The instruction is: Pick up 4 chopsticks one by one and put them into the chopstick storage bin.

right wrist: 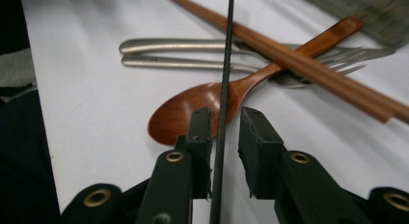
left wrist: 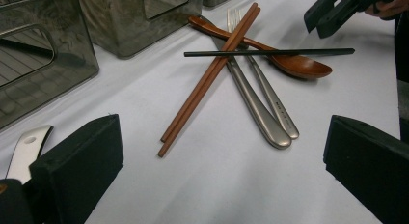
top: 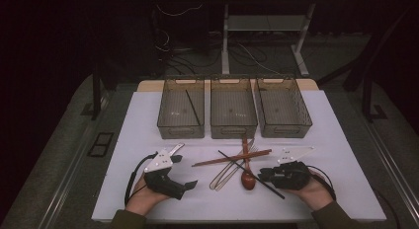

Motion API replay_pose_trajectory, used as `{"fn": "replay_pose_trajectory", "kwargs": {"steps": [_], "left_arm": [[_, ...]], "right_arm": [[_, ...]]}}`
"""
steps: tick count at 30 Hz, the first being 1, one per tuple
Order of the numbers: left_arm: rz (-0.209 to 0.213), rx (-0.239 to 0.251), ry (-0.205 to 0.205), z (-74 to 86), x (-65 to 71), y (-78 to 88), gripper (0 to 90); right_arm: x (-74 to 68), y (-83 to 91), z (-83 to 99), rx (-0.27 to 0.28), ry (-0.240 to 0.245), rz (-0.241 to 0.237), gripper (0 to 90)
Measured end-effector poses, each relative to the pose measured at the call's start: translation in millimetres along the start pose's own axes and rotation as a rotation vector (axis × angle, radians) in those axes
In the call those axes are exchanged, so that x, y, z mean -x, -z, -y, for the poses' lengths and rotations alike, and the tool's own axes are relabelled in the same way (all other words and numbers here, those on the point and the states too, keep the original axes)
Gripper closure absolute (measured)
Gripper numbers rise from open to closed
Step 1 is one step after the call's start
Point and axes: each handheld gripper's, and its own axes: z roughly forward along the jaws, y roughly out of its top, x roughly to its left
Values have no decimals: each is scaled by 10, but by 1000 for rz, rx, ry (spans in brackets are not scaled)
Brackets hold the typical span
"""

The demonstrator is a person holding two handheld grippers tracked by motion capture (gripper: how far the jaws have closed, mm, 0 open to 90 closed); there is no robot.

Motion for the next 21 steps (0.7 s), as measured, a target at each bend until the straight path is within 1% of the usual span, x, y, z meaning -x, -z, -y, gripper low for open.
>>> {"fn": "replay_pose_trajectory", "kwargs": {"steps": [3, 7, 9, 12, 16, 19, 21], "left_arm": [[0, -1, -1, 2, -3, -1, 0], [0, -1, -1, 2, -1, -1, 0], [0, -2, 1, 3, 3, -3, 0], [0, -1, -1, 1, 1, -3, 0], [0, -2, 2, 3, 2, -4, 0], [2, 1, -1, 2, 5, -7, 0], [1, 2, -1, 2, 6, -6, 0]], "right_arm": [[-23, -61, 10, -30, 13, 2, 747], [-36, -104, 22, -53, 17, 9, 754], [-35, -122, 32, -66, 27, 14, 756], [-36, -142, 41, -81, 25, 18, 763], [-26, -165, 53, -96, 37, 23, 770], [-27, -177, 62, -107, 33, 25, 781], [-29, -178, 62, -106, 35, 27, 791]]}}
